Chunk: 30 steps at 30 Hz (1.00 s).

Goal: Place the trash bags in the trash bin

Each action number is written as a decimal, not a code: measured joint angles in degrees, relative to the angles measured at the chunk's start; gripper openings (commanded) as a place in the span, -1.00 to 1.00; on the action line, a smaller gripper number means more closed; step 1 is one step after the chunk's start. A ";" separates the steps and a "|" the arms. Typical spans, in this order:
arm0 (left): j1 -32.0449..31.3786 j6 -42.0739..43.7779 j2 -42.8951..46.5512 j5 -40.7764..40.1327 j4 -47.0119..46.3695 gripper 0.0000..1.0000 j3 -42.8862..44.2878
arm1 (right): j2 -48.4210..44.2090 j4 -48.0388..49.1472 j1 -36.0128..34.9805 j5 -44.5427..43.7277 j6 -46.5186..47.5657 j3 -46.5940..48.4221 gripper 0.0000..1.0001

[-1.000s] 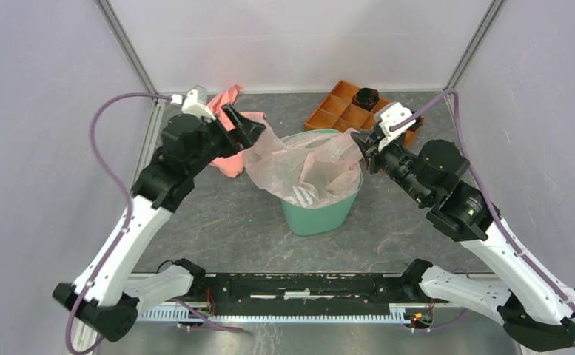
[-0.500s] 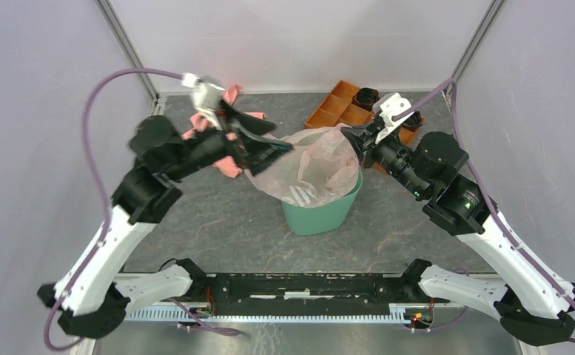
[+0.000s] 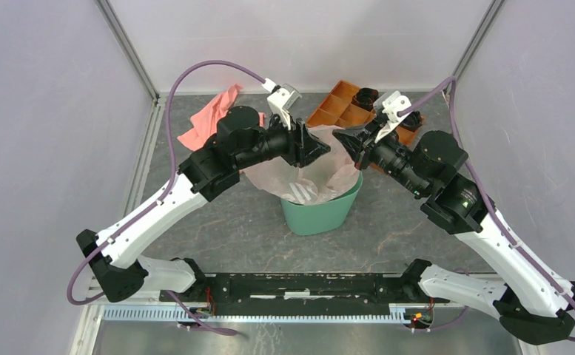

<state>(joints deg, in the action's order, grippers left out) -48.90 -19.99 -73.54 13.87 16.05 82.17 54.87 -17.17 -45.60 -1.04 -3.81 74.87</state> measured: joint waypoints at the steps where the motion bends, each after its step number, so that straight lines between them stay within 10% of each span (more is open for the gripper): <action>1: 0.00 -0.04 -0.09 -1.44 0.17 -0.14 0.00 | 0.00 0.00 0.00 0.04 -0.11 0.00 -0.99; 4: 0.02 -0.17 -0.15 -5.84 0.04 0.37 -0.04 | -0.02 -0.02 0.00 0.98 -0.59 0.00 -0.98; 8: 0.02 -0.76 -0.02 -8.13 -1.25 0.54 -0.68 | -0.07 0.02 0.00 1.79 -0.92 0.00 -0.99; 13: 0.00 -1.57 -0.22 -7.48 -2.58 -0.26 -1.49 | -0.07 0.02 0.00 3.04 -1.14 0.00 -0.92; 16: 0.00 -2.58 -0.92 -7.34 -3.37 -0.92 -1.22 | -0.07 -0.09 0.00 3.39 -1.51 0.00 -0.32; 19: -0.02 -3.54 -1.07 -9.31 -3.23 -0.96 -1.25 | -0.63 -1.68 -0.02 1.97 -1.11 0.00 0.30; 24: -0.04 -4.24 1.88 -13.99 -4.79 -0.96 -4.44 | -5.77 -7.65 -0.02 -1.64 -0.66 -0.81 0.70; 30: -0.04 -6.08 6.69 -17.09 -8.15 -0.96 -9.57 | -13.73 -12.87 -0.02 -4.13 -0.94 -3.58 0.54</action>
<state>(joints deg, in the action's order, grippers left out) -48.95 -26.06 -66.85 -3.22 7.90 72.60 41.15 -30.04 -45.63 -5.17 -4.75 71.29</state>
